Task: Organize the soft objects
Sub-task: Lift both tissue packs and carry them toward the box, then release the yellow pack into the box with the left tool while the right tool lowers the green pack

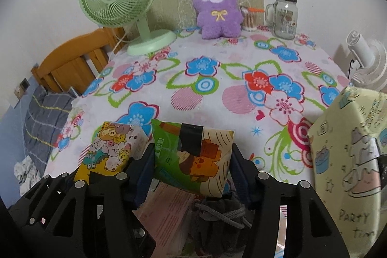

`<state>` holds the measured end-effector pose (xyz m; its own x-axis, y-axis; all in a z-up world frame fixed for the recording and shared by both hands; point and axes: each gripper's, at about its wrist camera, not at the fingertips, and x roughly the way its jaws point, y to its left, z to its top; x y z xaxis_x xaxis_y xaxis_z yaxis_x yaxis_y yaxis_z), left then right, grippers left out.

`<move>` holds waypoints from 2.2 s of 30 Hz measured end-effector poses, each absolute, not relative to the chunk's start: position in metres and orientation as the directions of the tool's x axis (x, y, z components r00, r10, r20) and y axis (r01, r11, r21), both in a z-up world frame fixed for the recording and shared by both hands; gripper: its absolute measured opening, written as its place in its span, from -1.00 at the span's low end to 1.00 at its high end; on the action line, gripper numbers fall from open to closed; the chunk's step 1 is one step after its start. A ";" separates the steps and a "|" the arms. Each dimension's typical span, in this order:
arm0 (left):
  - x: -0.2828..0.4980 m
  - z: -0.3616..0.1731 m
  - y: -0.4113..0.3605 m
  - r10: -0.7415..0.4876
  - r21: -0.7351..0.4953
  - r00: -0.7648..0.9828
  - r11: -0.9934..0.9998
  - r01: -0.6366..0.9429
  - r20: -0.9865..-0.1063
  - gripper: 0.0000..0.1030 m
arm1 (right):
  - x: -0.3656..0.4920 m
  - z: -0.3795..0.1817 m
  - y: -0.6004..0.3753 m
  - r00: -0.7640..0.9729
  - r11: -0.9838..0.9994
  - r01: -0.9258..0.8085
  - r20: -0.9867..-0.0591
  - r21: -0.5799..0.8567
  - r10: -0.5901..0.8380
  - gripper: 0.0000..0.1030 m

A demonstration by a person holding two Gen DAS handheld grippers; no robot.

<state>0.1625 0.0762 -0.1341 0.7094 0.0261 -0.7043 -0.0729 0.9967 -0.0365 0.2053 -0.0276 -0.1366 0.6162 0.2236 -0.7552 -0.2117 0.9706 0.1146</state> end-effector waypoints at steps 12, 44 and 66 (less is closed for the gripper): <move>0.137 -0.098 0.064 0.017 -0.044 0.770 0.997 -0.058 -0.638 -0.05 | 0.178 -0.094 -0.039 0.685 0.972 -0.215 -0.695 0.096 0.220 0.18; 0.078 -0.036 0.009 0.000 -0.024 0.852 1.000 -0.014 -0.524 -0.05 | 0.112 -0.021 -0.096 0.782 0.974 -0.213 -0.585 0.073 0.215 0.18; 0.103 -0.031 -0.063 -0.070 -0.021 0.854 0.997 0.069 -0.516 -0.05 | 0.130 -0.012 -0.170 0.809 0.988 -0.141 -0.568 0.061 0.150 0.18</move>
